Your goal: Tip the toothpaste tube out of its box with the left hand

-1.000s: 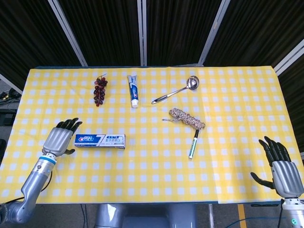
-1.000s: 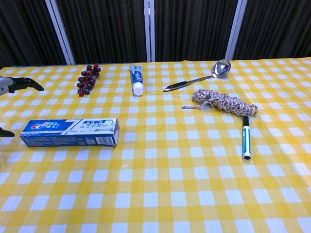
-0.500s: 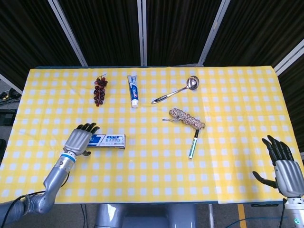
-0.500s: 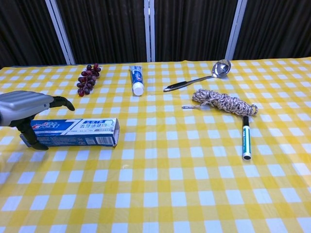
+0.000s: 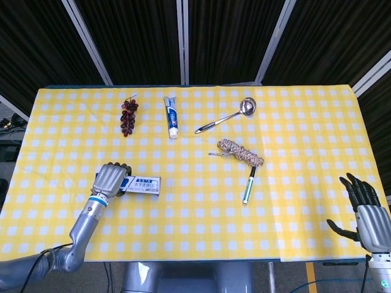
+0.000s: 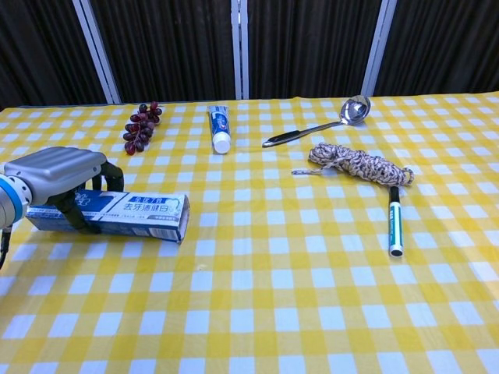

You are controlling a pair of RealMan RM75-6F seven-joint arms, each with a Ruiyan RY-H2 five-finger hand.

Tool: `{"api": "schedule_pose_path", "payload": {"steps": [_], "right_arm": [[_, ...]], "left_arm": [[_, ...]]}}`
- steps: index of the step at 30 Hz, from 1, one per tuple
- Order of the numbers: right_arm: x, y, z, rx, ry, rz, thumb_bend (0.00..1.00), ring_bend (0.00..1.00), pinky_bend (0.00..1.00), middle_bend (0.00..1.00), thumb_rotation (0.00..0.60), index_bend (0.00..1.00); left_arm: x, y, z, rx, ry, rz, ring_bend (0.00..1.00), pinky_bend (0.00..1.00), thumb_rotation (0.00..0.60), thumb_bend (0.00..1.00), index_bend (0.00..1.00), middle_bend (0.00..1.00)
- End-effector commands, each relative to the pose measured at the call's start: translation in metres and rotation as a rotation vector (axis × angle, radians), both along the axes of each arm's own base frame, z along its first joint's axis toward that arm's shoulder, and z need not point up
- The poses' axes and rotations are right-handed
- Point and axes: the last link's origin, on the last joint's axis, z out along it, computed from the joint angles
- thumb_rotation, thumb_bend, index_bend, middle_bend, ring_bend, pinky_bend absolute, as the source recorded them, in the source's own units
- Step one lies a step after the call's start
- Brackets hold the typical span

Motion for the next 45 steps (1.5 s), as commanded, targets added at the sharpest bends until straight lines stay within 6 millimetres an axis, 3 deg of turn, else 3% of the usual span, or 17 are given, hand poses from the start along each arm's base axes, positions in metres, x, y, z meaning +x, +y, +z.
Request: {"api": "schedule_pose_path", "payload": {"steps": [1, 9, 17, 22, 28, 34, 45], "right_arm": [[0.000, 0.000, 0.000, 0.000, 0.000, 0.001, 0.08, 0.00, 0.00, 0.00, 0.600, 0.00], [0.001, 0.001, 0.001, -0.005, -0.004, 0.003, 0.08, 0.00, 0.00, 0.00, 0.600, 0.00], [0.002, 0.002, 0.003, -0.009, -0.009, 0.007, 0.08, 0.00, 0.00, 0.00, 0.600, 0.00], [0.002, 0.002, 0.005, -0.015, -0.014, 0.009, 0.08, 0.00, 0.00, 0.00, 0.600, 0.00], [0.003, 0.003, 0.007, -0.019, -0.020, 0.010, 0.08, 0.00, 0.00, 0.00, 0.600, 0.00], [0.003, 0.004, 0.007, -0.019, -0.022, 0.014, 0.08, 0.00, 0.00, 0.00, 0.600, 0.00], [0.004, 0.004, 0.008, -0.022, -0.026, 0.016, 0.08, 0.00, 0.00, 0.00, 0.600, 0.00]], "left_arm": [[0.001, 0.001, 0.008, 0.047, -0.020, -0.036, 0.39, 0.43, 0.600, 0.30, 0.54, 0.41], [0.008, 0.009, 0.040, 0.121, 0.015, -0.122, 0.39, 0.43, 0.600, 0.30, 0.55, 0.42], [0.030, 0.024, 0.089, 0.254, 0.020, -0.223, 0.39, 0.43, 0.600, 0.30, 0.55, 0.42], [0.047, 0.032, 0.120, 0.339, 0.118, -0.321, 0.39, 0.42, 0.600, 0.30, 0.55, 0.42], [0.077, 0.034, 0.156, 0.462, 0.357, -0.541, 0.37, 0.37, 0.600, 0.29, 0.49, 0.36], [0.094, 0.032, 0.174, 0.558, 0.603, -0.782, 0.36, 0.34, 0.600, 0.29, 0.48, 0.34], [0.098, 0.031, 0.191, 0.601, 0.656, -0.788, 0.32, 0.32, 0.600, 0.29, 0.43, 0.31]]}}
